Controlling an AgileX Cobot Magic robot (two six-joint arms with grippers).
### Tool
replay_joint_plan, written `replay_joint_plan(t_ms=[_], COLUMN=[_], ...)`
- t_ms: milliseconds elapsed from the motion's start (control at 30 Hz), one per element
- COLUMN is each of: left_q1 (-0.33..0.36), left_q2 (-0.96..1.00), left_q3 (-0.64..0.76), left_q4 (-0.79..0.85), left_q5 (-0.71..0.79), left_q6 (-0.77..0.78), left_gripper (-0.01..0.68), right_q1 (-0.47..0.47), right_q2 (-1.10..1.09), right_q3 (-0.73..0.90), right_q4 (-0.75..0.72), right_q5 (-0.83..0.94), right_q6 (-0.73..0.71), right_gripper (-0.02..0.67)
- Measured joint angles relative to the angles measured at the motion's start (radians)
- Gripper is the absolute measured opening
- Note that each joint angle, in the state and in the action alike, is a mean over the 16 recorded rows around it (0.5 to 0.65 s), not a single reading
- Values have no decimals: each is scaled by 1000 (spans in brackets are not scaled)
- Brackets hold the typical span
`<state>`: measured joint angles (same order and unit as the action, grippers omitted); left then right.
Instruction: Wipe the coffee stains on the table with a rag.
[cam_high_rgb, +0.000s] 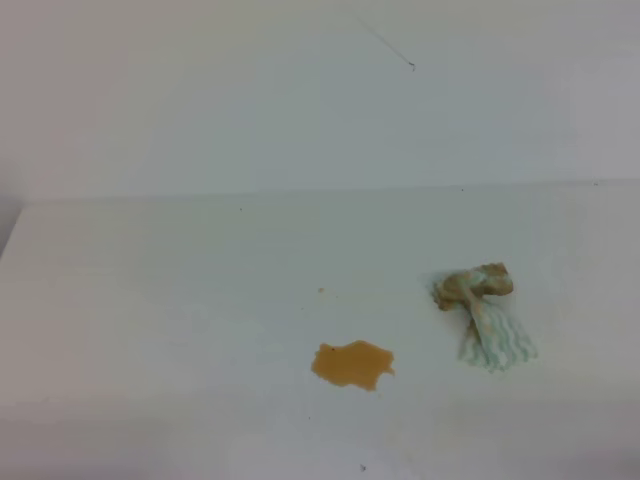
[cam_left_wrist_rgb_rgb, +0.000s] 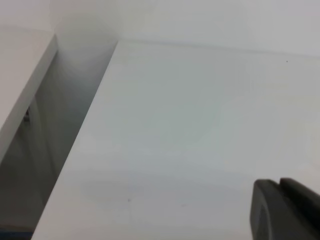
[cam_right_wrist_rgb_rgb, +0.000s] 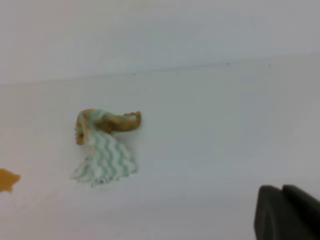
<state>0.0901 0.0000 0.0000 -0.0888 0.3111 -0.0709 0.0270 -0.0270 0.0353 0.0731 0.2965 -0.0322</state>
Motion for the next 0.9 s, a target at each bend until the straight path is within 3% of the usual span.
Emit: replay_joint_plan(t_ms=[900], left_q1=[0], left_q2=[0], left_q3=[0], left_q4=[0], left_q5=[0], left_q6=[0], left_gripper=[-2], right_q1=[0], right_q2=[2], right_q3=[-2], right_q4=[0], right_q5=[1], right_q6=[0], right_gripper=[-3])
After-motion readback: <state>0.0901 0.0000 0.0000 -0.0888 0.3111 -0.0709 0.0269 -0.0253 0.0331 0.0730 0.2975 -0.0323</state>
